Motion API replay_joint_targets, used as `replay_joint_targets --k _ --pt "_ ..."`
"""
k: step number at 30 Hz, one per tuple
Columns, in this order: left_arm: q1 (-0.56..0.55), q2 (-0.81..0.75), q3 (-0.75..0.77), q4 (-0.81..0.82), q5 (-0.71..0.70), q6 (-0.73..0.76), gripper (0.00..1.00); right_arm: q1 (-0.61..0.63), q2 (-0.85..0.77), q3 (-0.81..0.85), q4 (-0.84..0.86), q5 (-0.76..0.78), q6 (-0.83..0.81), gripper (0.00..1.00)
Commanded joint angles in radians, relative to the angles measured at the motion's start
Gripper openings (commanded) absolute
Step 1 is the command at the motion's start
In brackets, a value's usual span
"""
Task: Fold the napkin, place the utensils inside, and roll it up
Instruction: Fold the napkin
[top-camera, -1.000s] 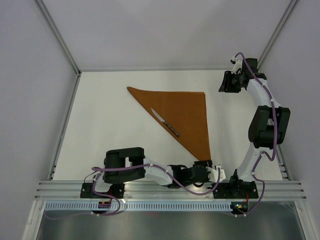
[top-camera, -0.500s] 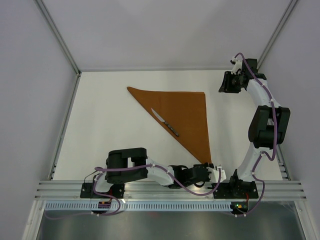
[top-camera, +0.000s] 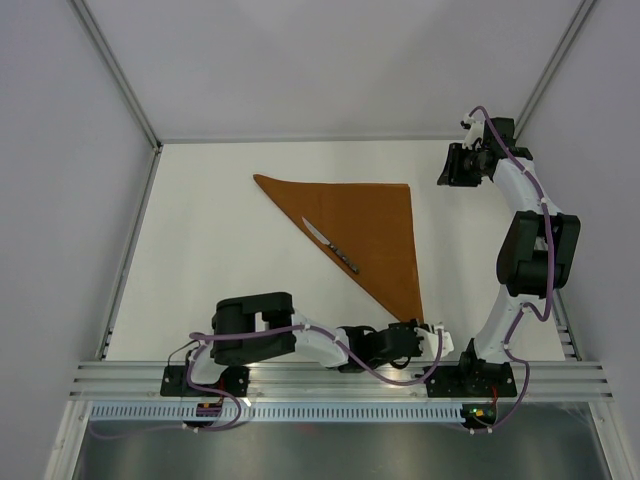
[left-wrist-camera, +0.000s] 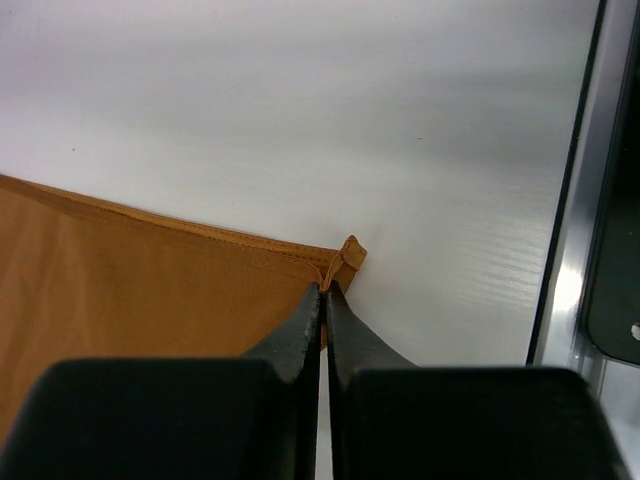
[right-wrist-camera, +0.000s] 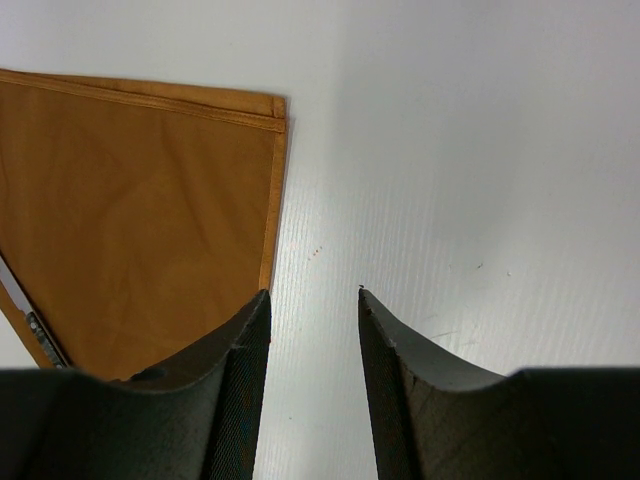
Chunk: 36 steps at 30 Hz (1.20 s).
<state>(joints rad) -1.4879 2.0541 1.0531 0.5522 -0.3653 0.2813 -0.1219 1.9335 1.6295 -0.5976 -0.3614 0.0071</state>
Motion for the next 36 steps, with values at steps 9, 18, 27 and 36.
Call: replay_joint_targets --k 9,18,27,36 --pt "0.141 -0.112 -0.008 0.046 0.052 -0.201 0.02 -0.005 -0.007 0.015 0.01 -0.005 0.002 0.46" --pt "0.329 -0.224 -0.076 0.025 0.117 -0.445 0.02 -0.004 0.004 0.032 0.001 -0.01 0.001 0.46" --pt "0.503 -0.311 -0.168 -0.012 0.092 -0.612 0.02 -0.002 0.013 0.047 -0.008 -0.017 -0.027 0.46" --pt "0.647 -0.359 -0.199 -0.063 0.083 -0.686 0.02 0.001 0.022 0.056 -0.019 -0.017 -0.035 0.46"
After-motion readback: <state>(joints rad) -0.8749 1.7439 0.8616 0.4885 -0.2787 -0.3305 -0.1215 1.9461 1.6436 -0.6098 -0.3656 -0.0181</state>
